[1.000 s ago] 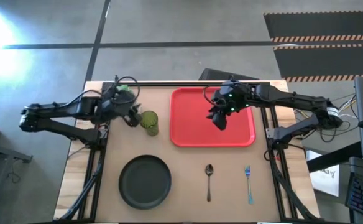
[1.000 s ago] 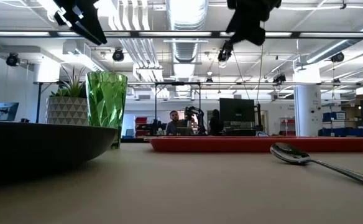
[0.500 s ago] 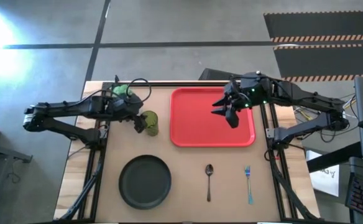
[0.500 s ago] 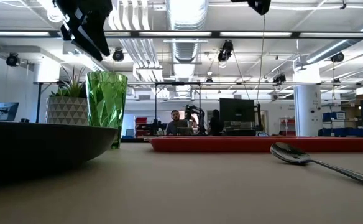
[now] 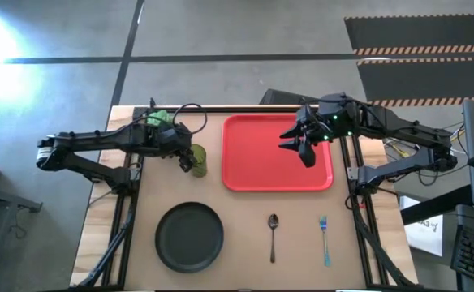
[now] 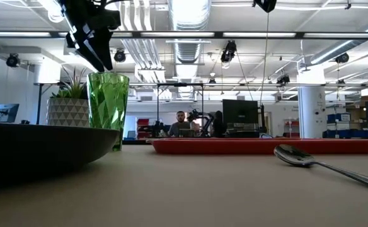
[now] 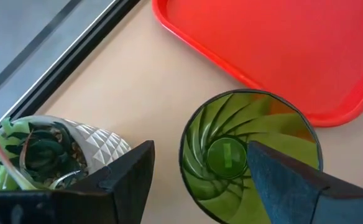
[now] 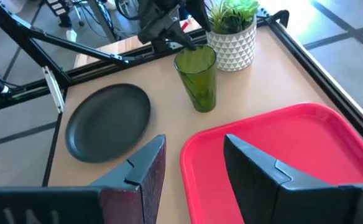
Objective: Pick and place plate/cup/fork/spoon on tray
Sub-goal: Put the green cup on the top left of the red tray
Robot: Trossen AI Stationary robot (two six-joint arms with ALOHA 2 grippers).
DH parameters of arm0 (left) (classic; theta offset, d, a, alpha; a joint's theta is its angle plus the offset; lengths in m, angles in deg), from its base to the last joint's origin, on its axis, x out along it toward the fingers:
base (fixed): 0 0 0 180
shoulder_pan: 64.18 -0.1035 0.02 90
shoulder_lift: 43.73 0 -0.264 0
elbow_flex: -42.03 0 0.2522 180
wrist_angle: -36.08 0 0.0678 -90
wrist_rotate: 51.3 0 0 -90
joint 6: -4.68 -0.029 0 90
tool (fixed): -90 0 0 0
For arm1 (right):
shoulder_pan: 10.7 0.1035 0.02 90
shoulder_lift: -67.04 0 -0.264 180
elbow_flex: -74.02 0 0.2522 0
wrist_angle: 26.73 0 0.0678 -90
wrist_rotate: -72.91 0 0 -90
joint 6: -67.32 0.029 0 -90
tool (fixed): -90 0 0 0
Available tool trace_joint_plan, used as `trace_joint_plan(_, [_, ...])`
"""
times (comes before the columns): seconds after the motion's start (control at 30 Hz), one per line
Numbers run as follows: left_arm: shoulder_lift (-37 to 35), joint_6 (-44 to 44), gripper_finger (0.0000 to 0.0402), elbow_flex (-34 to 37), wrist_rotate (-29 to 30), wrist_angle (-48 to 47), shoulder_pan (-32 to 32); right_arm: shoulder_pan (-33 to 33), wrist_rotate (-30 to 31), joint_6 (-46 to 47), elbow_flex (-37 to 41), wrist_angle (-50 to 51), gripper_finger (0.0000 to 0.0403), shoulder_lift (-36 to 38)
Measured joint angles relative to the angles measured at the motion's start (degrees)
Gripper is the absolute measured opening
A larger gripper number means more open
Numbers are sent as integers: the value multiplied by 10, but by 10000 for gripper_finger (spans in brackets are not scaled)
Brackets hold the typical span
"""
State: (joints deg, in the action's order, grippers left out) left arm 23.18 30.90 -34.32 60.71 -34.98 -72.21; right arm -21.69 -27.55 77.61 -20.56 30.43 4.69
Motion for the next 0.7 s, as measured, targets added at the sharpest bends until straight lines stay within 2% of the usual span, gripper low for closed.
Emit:
trace_joint_plan(0.33, [29,-26,240,1,-3,-10,-27,0,0,-5,1,0,152,-4])
trace_joint_plan(0.7, [99,-57,239,2,-7,-7,-56,0,0,-5,2,0,144,-4])
